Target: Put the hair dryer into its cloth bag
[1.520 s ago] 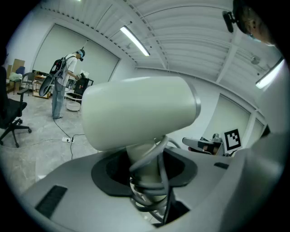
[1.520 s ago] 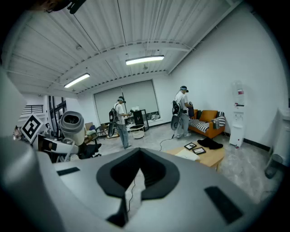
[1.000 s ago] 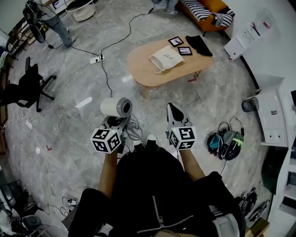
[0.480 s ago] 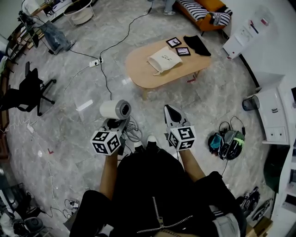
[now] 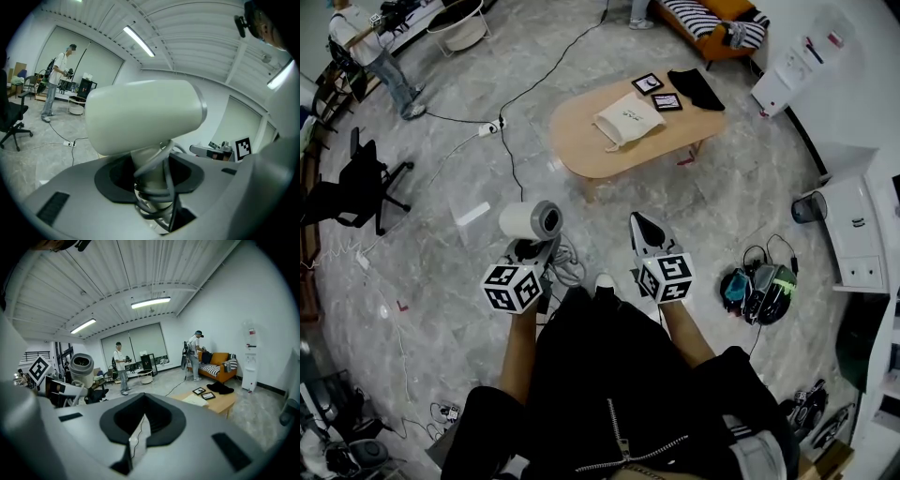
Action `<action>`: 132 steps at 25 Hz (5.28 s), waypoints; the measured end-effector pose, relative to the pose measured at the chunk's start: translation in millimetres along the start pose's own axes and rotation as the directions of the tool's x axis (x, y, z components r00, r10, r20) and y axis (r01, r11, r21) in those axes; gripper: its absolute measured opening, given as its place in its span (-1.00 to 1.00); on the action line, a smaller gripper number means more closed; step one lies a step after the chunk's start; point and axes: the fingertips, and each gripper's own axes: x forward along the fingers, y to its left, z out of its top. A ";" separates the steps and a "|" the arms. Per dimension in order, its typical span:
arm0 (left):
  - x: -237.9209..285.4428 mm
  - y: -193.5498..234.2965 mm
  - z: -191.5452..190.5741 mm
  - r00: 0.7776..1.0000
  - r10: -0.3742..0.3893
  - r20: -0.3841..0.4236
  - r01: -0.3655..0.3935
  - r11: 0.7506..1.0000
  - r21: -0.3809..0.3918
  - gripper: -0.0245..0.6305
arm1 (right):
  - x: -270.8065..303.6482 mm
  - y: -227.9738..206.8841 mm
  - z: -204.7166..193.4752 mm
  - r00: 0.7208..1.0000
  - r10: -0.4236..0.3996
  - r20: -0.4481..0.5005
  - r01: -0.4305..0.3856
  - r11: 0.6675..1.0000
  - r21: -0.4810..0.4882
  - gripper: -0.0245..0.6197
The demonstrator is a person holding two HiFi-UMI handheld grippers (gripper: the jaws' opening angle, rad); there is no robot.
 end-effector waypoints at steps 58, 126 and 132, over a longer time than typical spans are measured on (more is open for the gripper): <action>151.9 111.5 95.6 0.988 -0.116 -0.101 0.119 0.993 0.023 -0.36 | 169.4 -56.1 61.9 0.983 -0.181 -0.020 0.182 0.983 0.022 -0.90; 401.2 165.6 179.1 0.985 0.004 -0.172 -0.023 0.994 -0.106 -0.36 | 422.7 -264.5 117.6 0.979 0.003 -0.203 0.018 0.994 0.103 -0.90; 417.8 174.6 169.6 0.978 -0.026 -0.208 0.009 0.996 -0.084 -0.36 | 431.1 -266.2 104.3 0.971 -0.011 -0.237 0.034 0.995 0.091 -0.90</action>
